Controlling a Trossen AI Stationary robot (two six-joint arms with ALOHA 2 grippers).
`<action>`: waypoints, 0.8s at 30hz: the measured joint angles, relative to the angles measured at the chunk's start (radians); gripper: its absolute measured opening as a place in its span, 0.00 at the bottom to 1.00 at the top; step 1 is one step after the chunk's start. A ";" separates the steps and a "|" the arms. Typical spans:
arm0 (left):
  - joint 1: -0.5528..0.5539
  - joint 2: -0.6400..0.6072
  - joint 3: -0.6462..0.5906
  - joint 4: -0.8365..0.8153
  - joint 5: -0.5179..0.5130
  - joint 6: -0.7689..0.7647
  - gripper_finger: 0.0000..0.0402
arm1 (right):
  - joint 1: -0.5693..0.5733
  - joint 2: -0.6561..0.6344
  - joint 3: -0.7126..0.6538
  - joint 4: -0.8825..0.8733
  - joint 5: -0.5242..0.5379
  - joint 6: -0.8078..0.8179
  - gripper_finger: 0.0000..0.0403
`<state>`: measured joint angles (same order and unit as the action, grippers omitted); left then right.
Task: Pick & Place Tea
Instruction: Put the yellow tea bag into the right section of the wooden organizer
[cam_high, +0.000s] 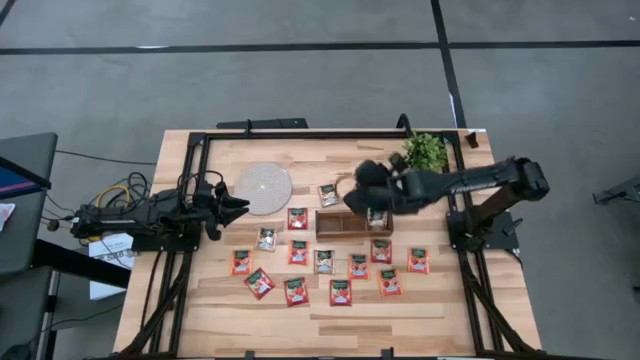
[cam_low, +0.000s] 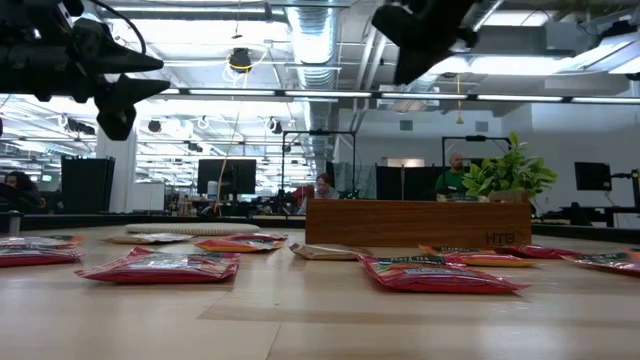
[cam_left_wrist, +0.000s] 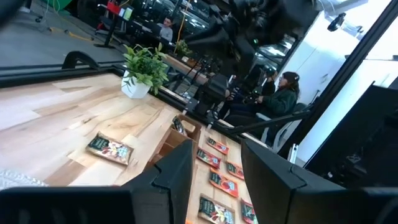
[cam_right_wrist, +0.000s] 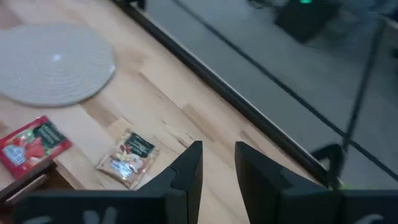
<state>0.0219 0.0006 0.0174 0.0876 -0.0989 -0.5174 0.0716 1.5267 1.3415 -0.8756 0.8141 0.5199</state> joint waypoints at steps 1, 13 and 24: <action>0.000 0.000 0.000 0.000 0.000 -0.012 0.32 | -0.032 -0.005 0.000 0.042 -0.047 -0.065 0.22; 0.000 0.000 0.000 0.000 0.000 -0.043 0.32 | -0.389 0.088 0.001 0.300 -0.752 -0.527 0.22; 0.000 0.000 0.000 0.002 -0.011 -0.135 0.32 | -0.470 0.279 0.017 0.310 -1.001 -0.686 0.22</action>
<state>0.0219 0.0006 0.0174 0.0901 -0.1104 -0.6528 -0.3982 1.8062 1.3585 -0.5657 -0.1866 -0.1662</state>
